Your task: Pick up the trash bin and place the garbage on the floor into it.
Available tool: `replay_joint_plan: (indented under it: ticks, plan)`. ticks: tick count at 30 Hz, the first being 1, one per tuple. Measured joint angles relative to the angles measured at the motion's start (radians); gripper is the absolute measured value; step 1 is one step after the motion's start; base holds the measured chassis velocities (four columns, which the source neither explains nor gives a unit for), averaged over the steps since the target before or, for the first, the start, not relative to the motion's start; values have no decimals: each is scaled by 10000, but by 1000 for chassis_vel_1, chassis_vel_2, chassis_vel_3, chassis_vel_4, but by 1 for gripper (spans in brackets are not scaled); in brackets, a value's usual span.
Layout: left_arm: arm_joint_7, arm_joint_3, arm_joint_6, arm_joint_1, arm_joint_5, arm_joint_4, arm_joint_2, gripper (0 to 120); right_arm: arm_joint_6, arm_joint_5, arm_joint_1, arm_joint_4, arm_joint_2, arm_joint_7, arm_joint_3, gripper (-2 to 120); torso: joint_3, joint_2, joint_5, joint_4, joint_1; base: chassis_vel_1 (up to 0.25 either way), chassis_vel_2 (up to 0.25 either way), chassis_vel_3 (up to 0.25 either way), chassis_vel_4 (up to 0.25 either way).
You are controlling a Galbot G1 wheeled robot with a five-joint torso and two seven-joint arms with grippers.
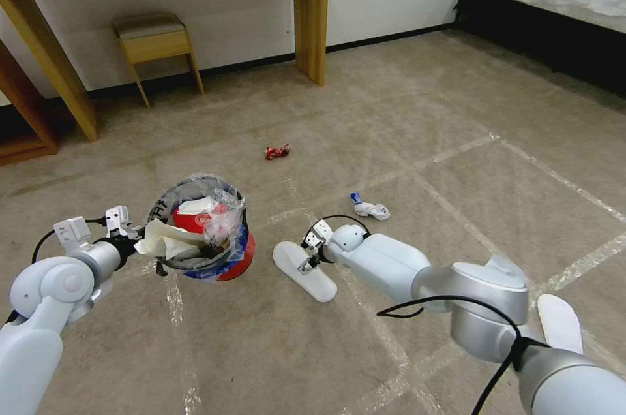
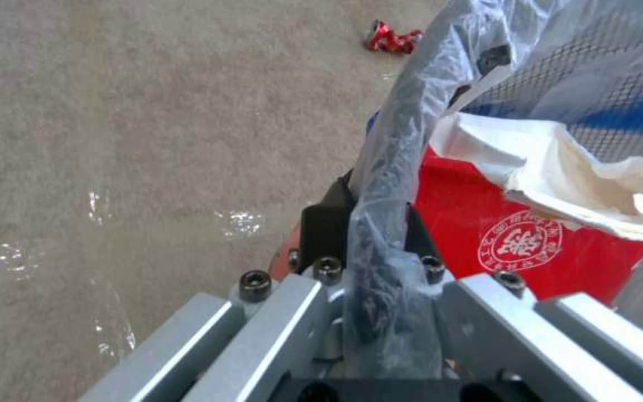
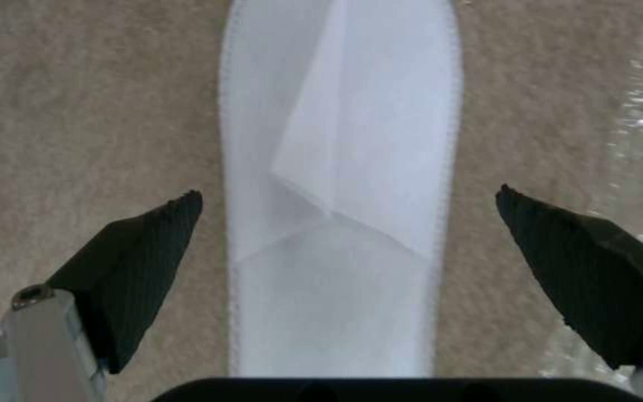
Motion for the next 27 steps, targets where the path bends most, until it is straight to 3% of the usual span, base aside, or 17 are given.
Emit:
replay_joint_plan:
  ticks: [16, 27]
  plan:
    - [-36, 87, -76, 207, 143, -284, -197, 1, 1094, -1509, -626, -1164, 860, -43, 709, 100, 0, 0, 1, -1, 0, 0, 0, 0, 0]
    - [-35, -59, -133, 523, 233, -534, -261, 1, 1436, -2271, -1025, -1522, 1022, 364, 1102, 100, -1, 1, 2, 0, 0, 0, 0, 0, 0]
